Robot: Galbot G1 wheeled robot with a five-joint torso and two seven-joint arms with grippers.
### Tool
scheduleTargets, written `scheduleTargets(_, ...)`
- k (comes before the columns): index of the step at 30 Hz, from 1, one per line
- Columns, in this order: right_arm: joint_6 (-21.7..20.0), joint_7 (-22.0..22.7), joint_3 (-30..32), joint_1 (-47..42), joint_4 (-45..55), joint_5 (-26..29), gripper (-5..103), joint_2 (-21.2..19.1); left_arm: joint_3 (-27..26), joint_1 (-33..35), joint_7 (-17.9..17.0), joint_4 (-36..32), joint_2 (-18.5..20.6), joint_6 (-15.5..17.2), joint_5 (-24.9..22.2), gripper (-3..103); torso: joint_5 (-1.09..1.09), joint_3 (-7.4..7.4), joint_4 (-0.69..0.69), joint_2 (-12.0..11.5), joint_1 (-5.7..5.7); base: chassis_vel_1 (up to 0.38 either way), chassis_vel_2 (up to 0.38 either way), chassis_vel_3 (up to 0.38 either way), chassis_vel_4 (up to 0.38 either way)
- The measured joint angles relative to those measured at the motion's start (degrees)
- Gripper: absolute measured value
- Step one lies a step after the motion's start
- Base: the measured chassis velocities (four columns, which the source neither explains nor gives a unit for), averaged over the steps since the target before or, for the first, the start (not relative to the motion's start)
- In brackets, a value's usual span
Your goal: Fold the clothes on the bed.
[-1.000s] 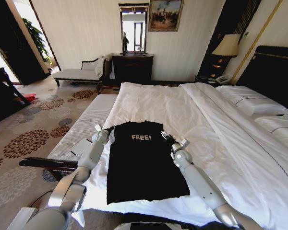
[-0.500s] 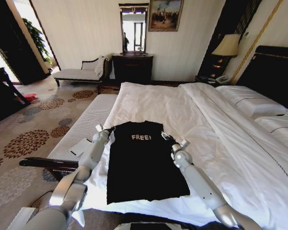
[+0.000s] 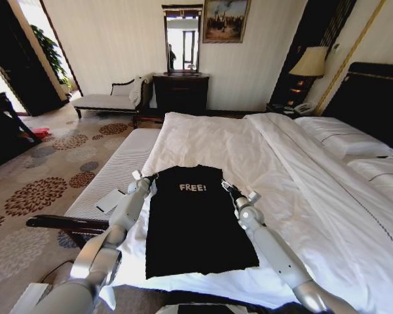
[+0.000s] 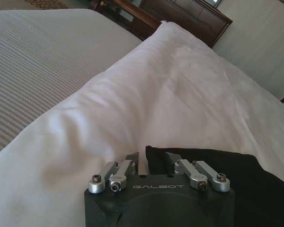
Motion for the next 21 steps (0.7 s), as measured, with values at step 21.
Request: scheduleTargets(21, 0.0, 0.0, -0.5, 1.2, -1.3, 0.0, 100, 0.3, -0.1, -1.2, 0.6, 0.5, -0.3, -0.7, 1.1, 1, 0.0, 0.0, -0.02, 0.0, 0.0, 0.0, 0.0, 0.0, 0.0)
